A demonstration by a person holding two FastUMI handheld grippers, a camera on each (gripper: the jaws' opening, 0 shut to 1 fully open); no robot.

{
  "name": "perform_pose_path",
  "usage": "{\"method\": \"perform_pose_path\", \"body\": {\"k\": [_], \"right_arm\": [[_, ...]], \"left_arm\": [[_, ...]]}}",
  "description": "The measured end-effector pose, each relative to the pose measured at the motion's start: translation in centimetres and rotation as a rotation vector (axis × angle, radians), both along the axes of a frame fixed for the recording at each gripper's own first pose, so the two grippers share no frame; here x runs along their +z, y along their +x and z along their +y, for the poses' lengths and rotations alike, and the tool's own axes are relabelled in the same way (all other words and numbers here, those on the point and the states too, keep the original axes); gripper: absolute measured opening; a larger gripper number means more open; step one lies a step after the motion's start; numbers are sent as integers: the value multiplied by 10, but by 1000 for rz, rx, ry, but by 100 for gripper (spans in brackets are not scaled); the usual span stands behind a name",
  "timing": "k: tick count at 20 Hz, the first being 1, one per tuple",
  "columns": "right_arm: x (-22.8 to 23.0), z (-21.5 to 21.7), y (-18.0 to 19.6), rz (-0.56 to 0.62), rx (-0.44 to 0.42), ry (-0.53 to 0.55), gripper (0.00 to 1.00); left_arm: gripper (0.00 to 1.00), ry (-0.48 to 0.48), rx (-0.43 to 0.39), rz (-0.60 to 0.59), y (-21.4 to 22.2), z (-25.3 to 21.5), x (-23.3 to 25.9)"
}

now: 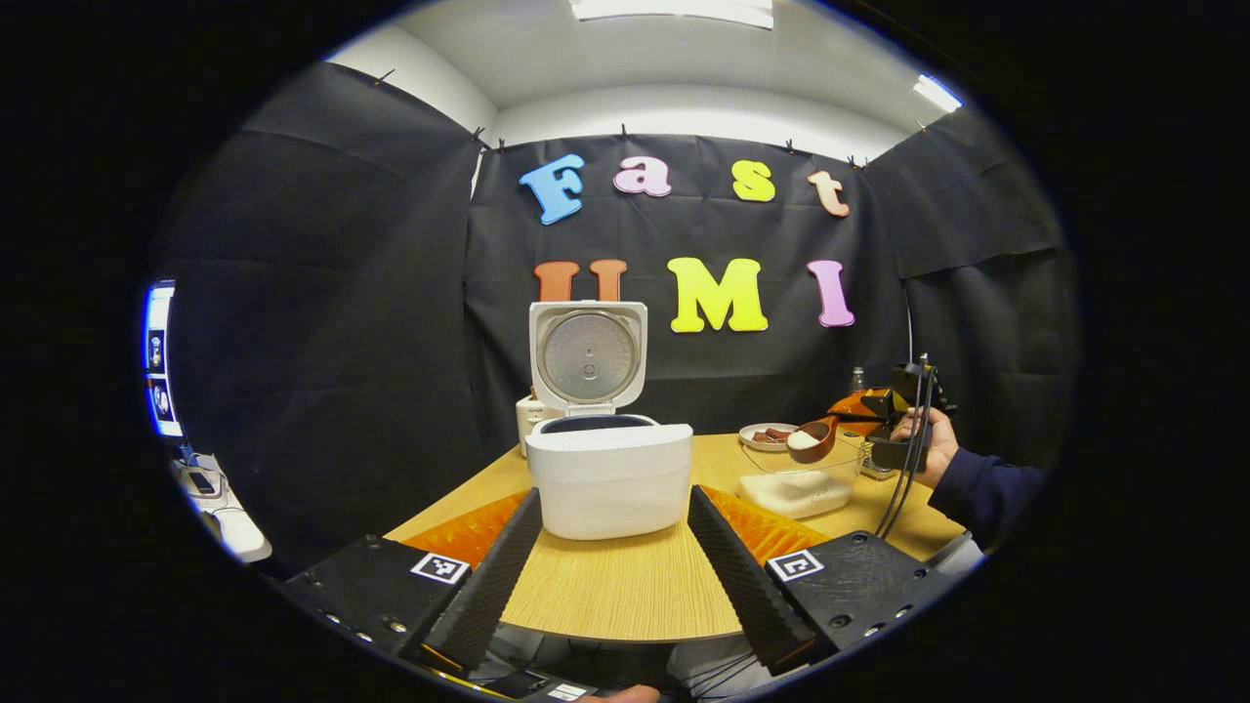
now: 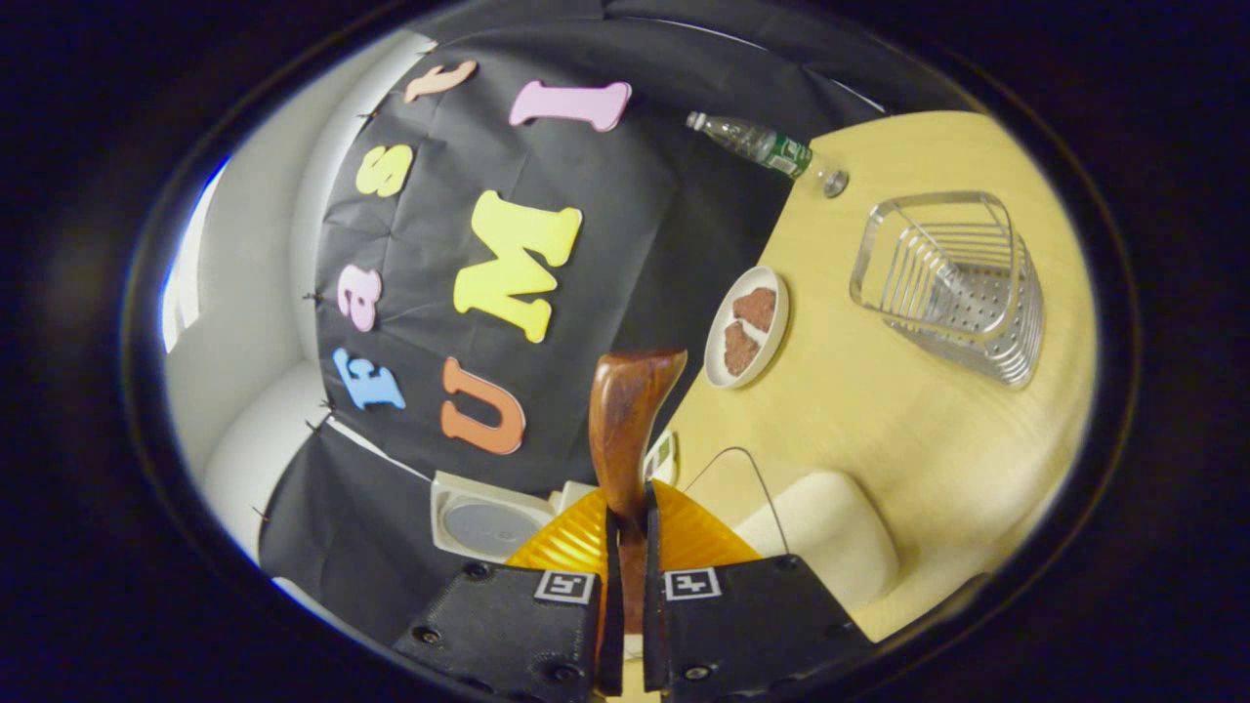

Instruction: Close the left gripper, press the button to open the rice cooker; take a wooden spoon from the chopstick holder with the right hand, scoop a spoonful of rice and pour it into the rice cooker, then put the wooden spoon back into the chopstick holder.

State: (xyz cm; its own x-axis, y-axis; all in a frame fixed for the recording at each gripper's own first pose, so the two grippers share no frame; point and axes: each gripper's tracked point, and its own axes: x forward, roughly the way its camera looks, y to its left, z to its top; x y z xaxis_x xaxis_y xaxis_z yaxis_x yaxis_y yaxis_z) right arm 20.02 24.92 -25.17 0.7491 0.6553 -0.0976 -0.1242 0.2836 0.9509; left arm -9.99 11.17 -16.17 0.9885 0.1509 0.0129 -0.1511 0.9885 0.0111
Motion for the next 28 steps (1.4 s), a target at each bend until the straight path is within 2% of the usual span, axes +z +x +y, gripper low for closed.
{"method": "perform_pose_path", "body": {"k": [1, 3, 5, 9, 16, 20, 23, 25, 28], "right_arm": [[4, 2, -2, 25, 27, 54, 12], [10, 0, -1, 29, 27, 72, 12], [19, 3, 1, 12, 14, 42, 12], [38, 26, 0, -18, 48, -25, 12], [97, 99, -10, -163, 122, -111, 12], [126, 151, -17, -251, 156, -186, 12], [134, 180, -20, -279, 160, -249, 12], [139, 201, -21, -286, 168, -251, 12], [130, 231, -19, -292, 189, -340, 13]], "left_arm": [[95, -3, 0, -2, 1, 1, 1], [95, -17, -9, 0, 0, 1, -2], [95, -34, -19, 8, 0, 0, -6], [95, -24, 5, 5, -7, 15, -5], [95, -8, 13, -29, -26, 31, 4], [95, -43, 32, -23, -32, 42, 1], [95, -60, 7, -50, -36, 42, 8], [95, -73, 22, -50, -41, 53, 4], [95, -98, 48, -59, -48, 64, 3]]}}
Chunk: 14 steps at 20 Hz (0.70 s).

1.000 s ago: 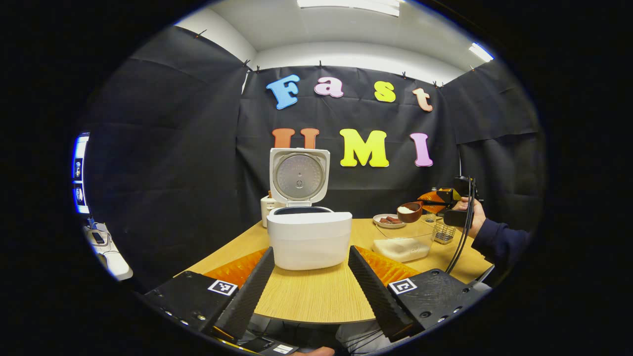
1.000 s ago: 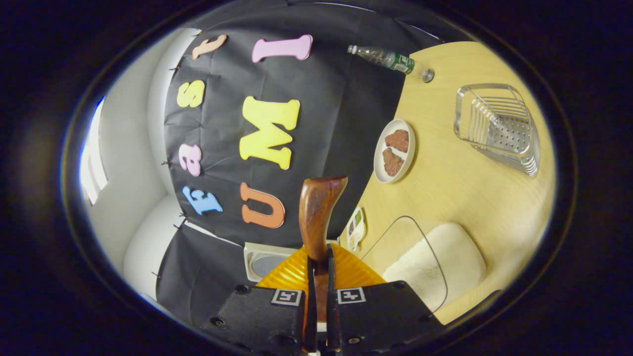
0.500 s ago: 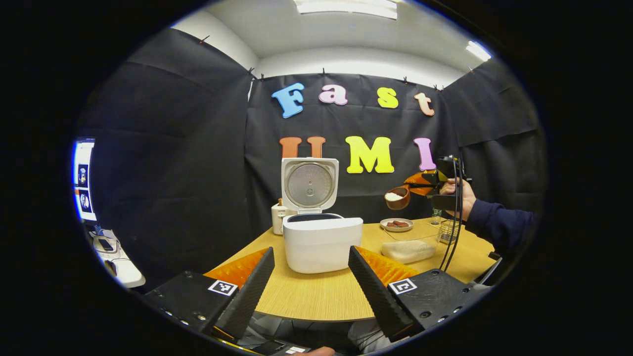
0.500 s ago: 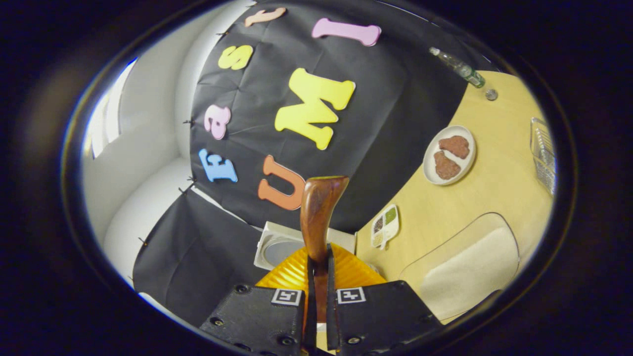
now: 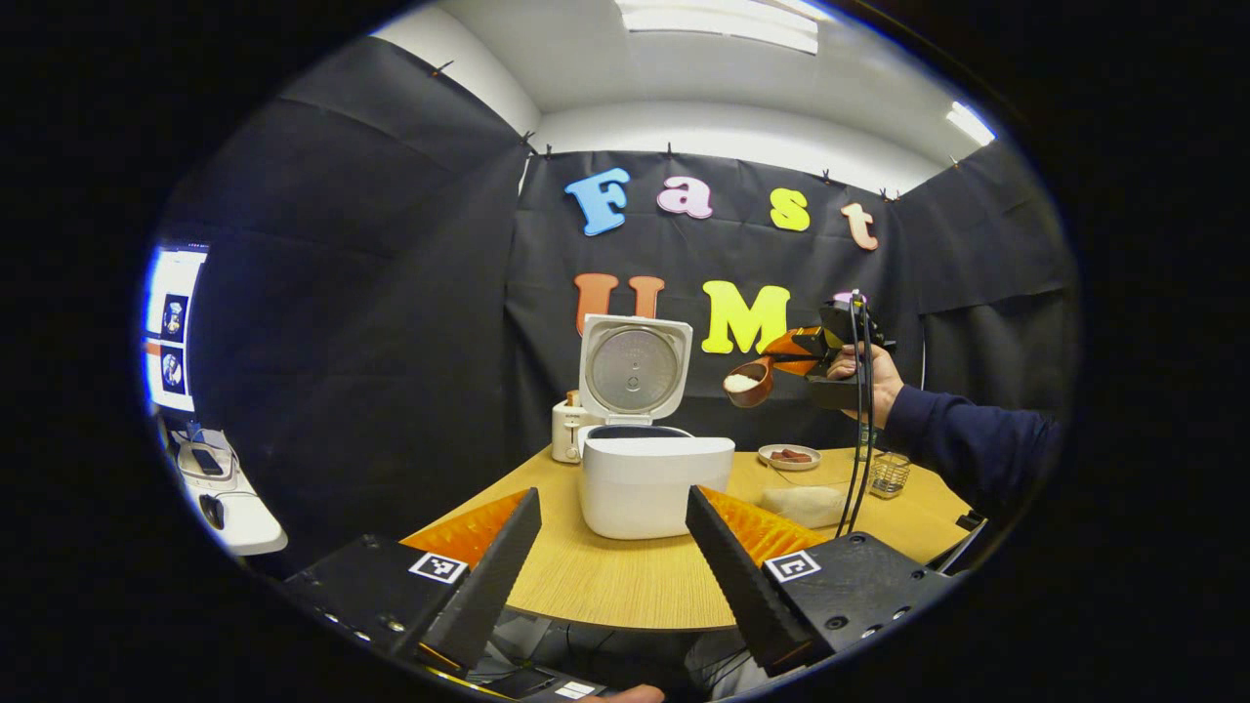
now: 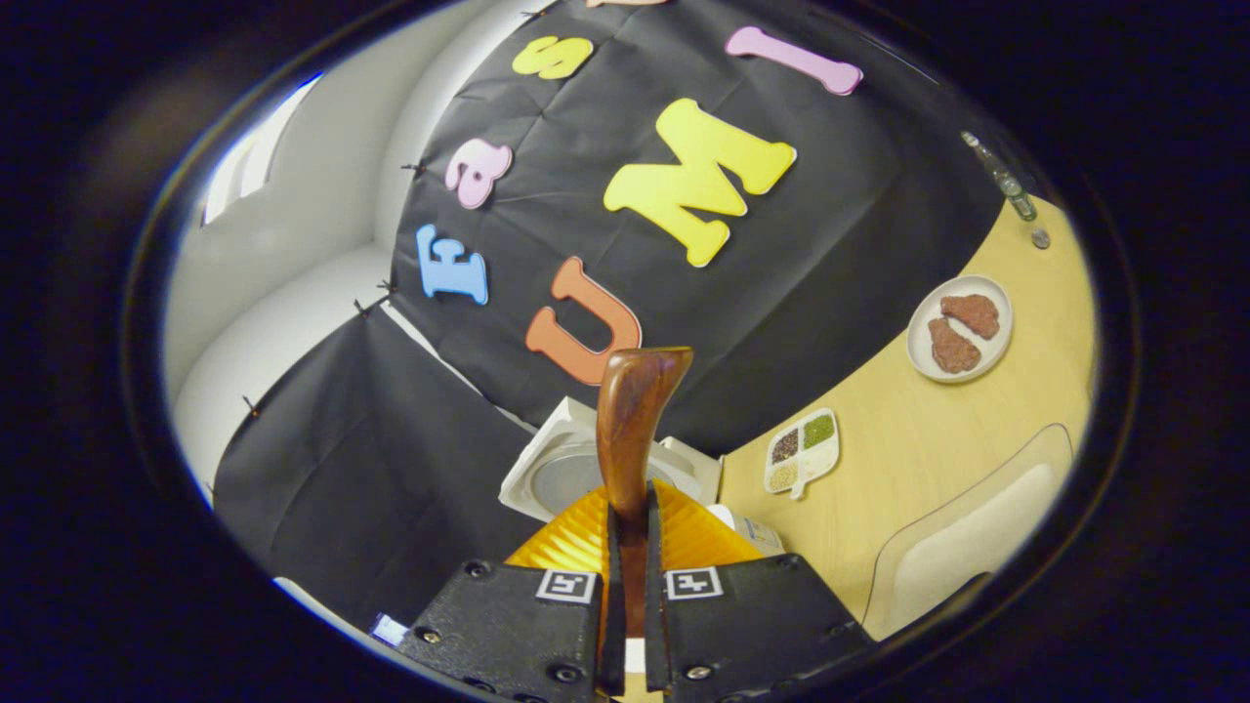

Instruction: Close the left gripper, press the button to open the rice cooker; take a wooden spoon from the chopstick holder with the right hand, scoop a spoonful of rice and pour it into the rice cooker, then put the wooden spoon back into the chopstick holder.

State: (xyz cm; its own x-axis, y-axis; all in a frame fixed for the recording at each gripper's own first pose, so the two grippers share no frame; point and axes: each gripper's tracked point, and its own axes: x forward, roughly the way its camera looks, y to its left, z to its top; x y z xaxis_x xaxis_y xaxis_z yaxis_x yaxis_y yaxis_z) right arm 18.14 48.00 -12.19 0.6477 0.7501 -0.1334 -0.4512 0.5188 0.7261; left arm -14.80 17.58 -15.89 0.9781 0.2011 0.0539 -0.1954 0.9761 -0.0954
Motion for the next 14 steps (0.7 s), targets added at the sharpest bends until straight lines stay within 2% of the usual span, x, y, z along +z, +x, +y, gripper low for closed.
{"method": "perform_pose_path", "body": {"k": [5, 8, 10, 14], "right_arm": [[-6, 48, 3, -45, 5, -109, 12], [-7, 70, 6, -115, -36, -179, 13], [-12, 89, 2, -150, -28, -222, 13], [-20, 106, 4, -178, -45, -281, 13]], "left_arm": [[94, 1, -12, -11, -7, -1, -2], [94, 8, -17, -6, -10, 2, -9], [94, 2, -10, -8, -10, 8, -10], [94, -21, -6, 12, -8, 13, -20]]}}
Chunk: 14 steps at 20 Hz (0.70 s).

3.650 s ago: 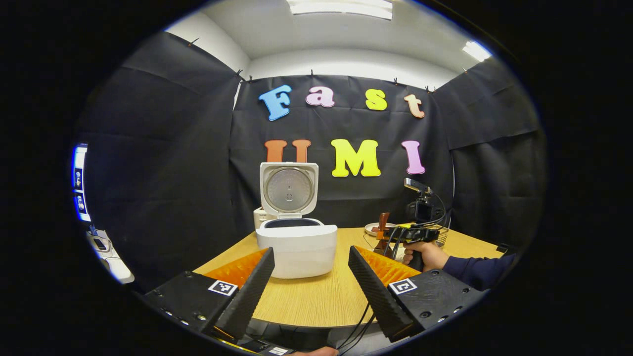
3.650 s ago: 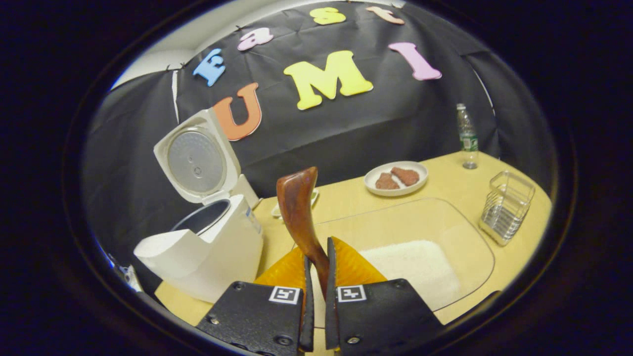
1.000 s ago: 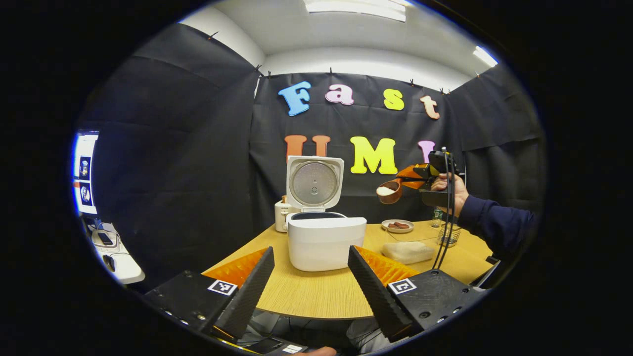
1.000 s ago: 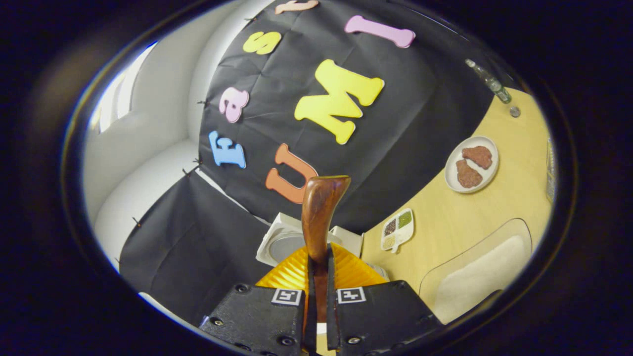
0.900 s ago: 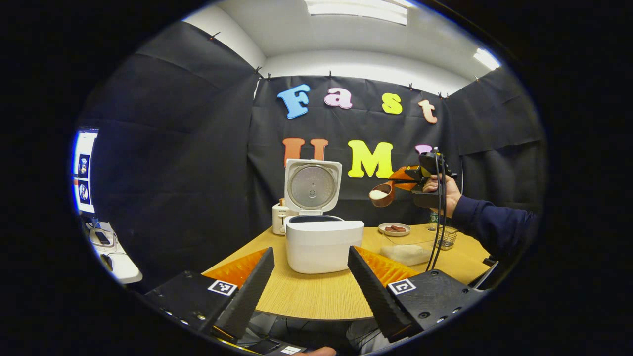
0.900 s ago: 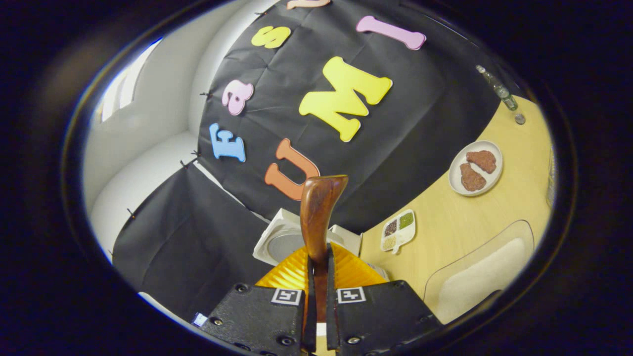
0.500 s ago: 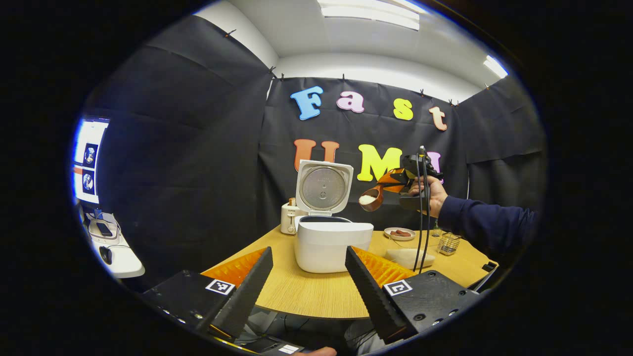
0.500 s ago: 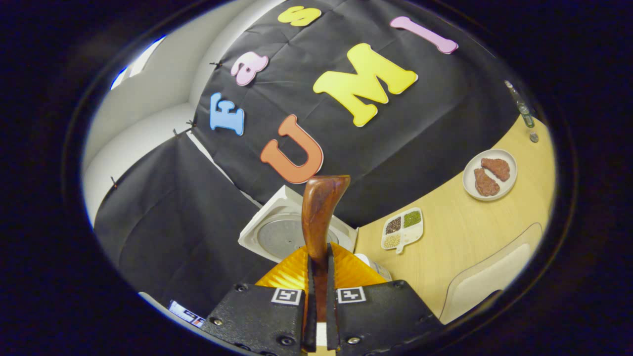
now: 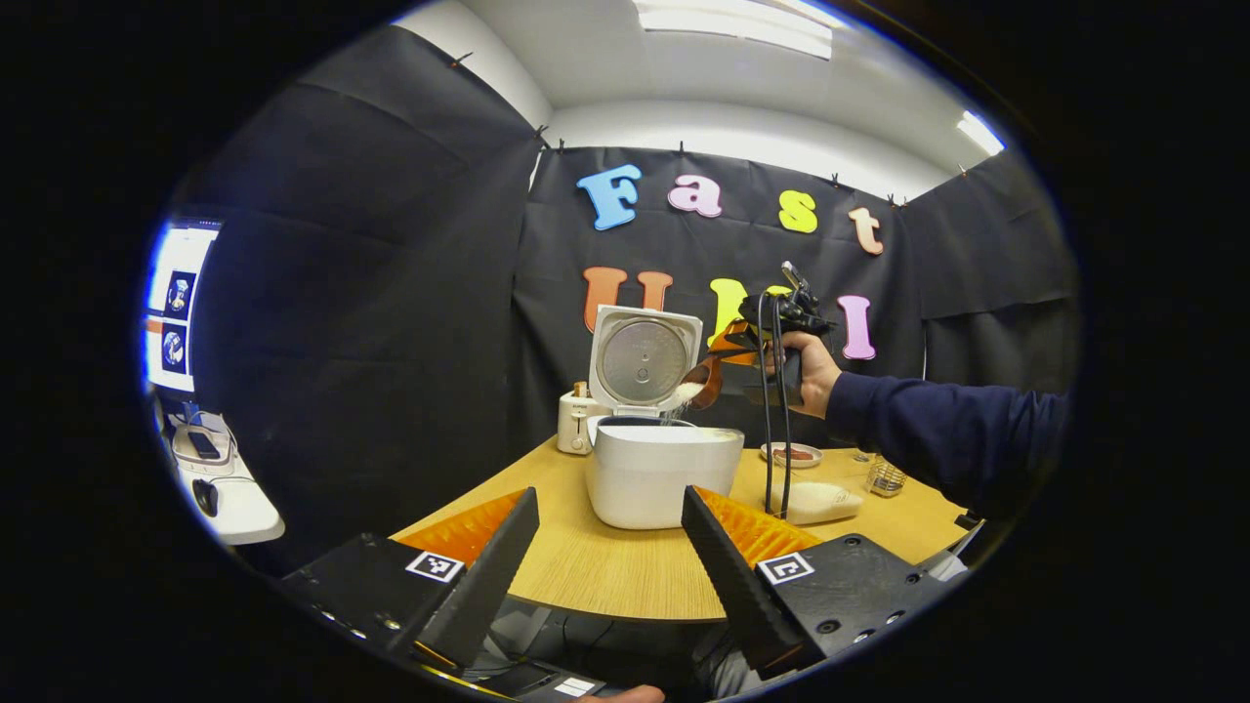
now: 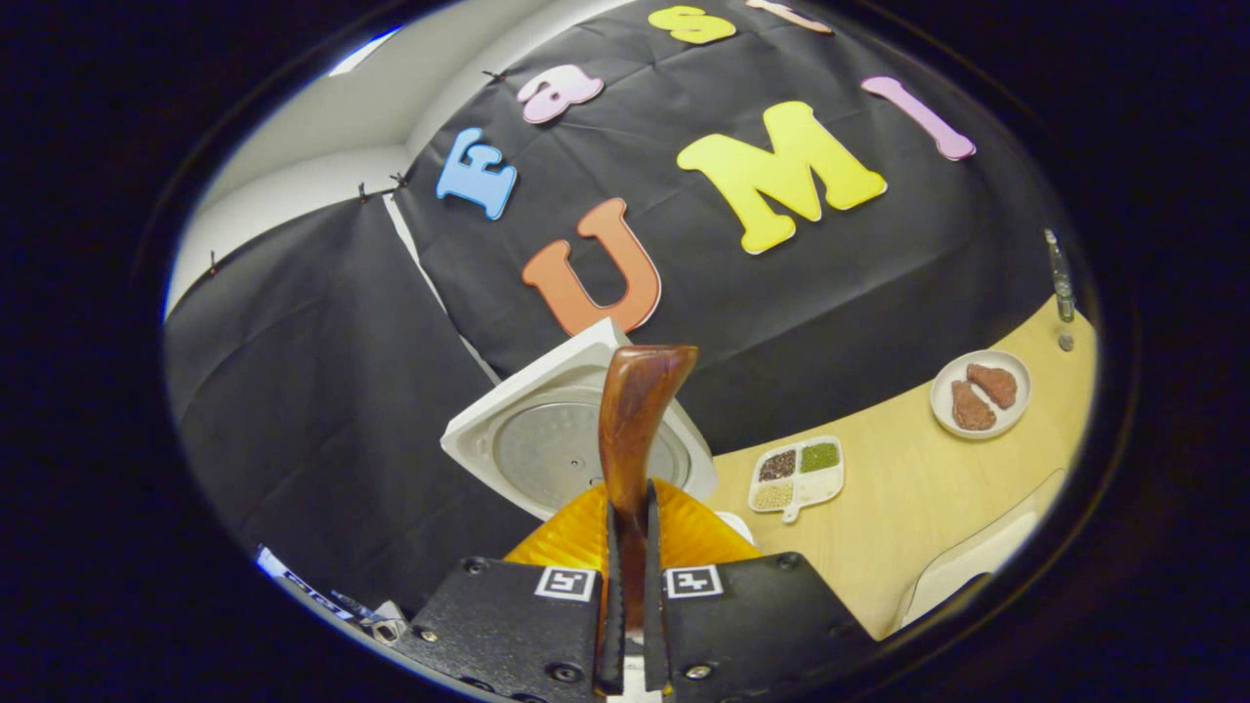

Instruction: Close the left gripper, press the button to open the rice cooker; take a wooden spoon from the chopstick holder with the right hand, scoop a spoonful of rice and pour it into the rice cooker, then put the wooden spoon back into the chopstick holder.

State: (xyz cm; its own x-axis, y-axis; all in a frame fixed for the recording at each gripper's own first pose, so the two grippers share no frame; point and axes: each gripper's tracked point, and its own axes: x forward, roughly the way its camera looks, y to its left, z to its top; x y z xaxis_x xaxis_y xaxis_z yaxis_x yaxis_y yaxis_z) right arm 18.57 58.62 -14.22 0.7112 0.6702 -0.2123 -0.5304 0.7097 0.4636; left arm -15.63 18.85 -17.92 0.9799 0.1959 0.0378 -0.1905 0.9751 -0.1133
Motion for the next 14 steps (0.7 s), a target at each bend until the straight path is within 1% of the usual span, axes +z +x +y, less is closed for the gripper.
{"method": "perform_pose_path", "body": {"k": [3, 5, 8, 14], "right_arm": [[-2, 2, 7, -40, -25, -37, 13], [-2, 6, 9, -57, -22, -56, 13], [-1, 11, 9, -122, -21, -112, 13], [6, 23, -6, -394, -5, -330, 13]], "left_arm": [[94, -3, 0, -4, -2, 1, 1], [94, -7, -4, -8, -2, 1, -1], [94, -11, -6, 0, -1, 1, -4], [94, -10, -12, 21, -3, 1, -6]]}}
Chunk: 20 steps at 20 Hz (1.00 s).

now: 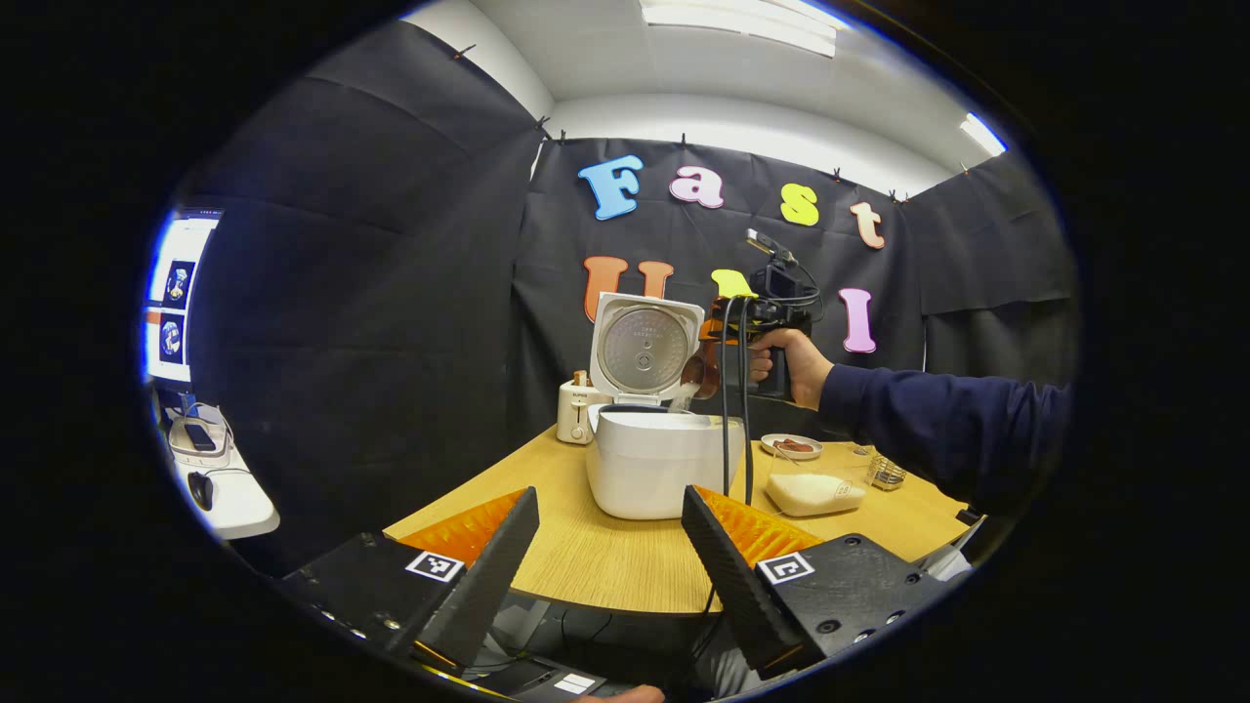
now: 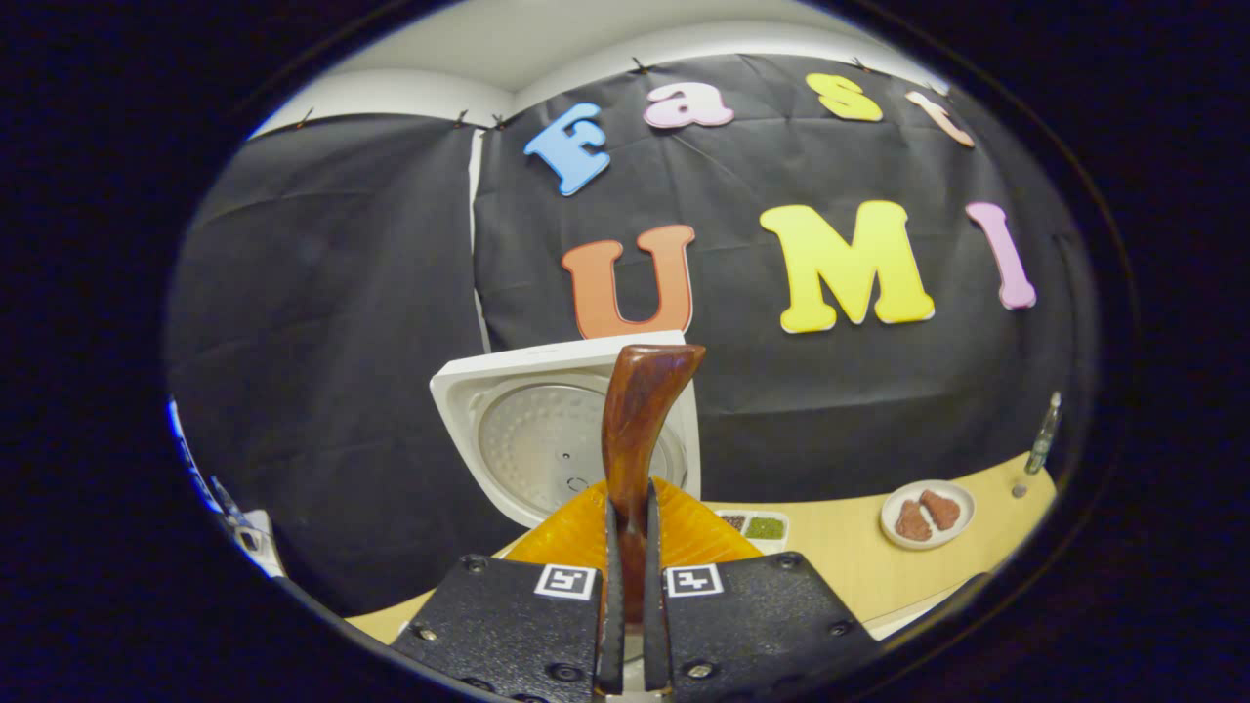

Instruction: Close the left gripper, press the button to open the rice cooker; take a wooden spoon from the chopstick holder with the right hand, scoop a spoonful of rice and pour it into the rice cooker, then put the wooden spoon back into the chopstick holder.

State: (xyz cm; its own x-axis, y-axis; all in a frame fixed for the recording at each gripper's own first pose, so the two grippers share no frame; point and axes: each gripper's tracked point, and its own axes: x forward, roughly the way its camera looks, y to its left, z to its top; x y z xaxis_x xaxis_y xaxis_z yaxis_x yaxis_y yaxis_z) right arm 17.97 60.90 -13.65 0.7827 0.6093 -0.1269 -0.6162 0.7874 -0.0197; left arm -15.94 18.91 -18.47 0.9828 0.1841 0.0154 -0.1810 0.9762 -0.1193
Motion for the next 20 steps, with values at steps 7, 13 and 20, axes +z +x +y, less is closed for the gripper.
{"method": "perform_pose_path", "body": {"k": [7, 13, 20], "right_arm": [[26, 9, -38, -365, 69, -226, 13], [33, -14, -55, -427, 89, -248, 14], [56, -108, -49, -382, 13, -151, 14]], "left_arm": [[94, 1, -2, 23, -2, -2, 1], [94, 41, -35, 29, 1, -1, 2], [94, 76, -54, 5, 10, -9, 11]]}}
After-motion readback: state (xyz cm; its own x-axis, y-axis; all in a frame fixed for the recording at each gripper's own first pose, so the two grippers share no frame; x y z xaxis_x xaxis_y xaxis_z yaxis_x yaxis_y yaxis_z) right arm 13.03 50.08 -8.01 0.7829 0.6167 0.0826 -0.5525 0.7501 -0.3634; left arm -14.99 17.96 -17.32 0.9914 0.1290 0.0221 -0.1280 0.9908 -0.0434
